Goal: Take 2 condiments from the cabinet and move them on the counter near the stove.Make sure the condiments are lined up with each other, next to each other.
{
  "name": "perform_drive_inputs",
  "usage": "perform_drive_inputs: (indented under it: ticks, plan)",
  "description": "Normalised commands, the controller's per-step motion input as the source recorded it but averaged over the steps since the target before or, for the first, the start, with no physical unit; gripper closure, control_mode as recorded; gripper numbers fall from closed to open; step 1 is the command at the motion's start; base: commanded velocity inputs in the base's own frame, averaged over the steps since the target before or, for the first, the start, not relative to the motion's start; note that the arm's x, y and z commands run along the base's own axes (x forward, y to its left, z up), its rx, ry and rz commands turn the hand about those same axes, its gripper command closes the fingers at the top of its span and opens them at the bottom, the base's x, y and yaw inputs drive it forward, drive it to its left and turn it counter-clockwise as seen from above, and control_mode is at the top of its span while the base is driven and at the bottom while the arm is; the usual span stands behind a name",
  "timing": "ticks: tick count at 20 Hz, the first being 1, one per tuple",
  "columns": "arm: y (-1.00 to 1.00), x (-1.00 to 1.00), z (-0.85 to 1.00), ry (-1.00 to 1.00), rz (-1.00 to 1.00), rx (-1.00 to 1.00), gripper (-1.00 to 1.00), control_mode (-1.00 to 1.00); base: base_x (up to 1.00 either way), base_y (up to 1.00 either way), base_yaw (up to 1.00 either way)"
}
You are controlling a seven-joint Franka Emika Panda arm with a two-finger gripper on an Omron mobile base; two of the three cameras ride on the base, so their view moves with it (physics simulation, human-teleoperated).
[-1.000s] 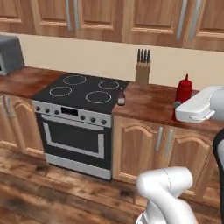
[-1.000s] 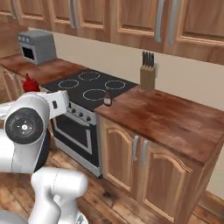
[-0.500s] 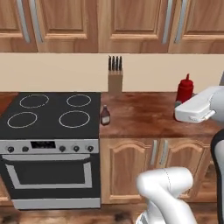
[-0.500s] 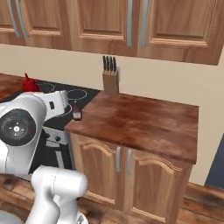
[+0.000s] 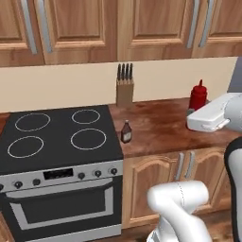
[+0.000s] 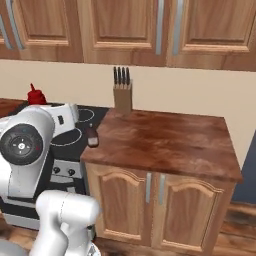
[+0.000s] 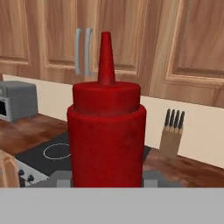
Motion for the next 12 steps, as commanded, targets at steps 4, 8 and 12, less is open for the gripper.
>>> perform_drive_inputs:
  ticks: [4, 8, 12]
  plan:
    - [0.00, 0.00, 0.00, 0.00, 0.00, 0.00, 1.00, 1.00, -0.31, 0.80, -0.24]
    - [0.00, 0.00, 0.00, 0.00, 0.00, 0.00, 1.00, 1.00, 0.00, 0.77, -0.14]
    - [0.00, 0.00, 0.00, 0.00, 0.00, 0.00, 1.00, 1.00, 0.06, 0.55, -0.02]
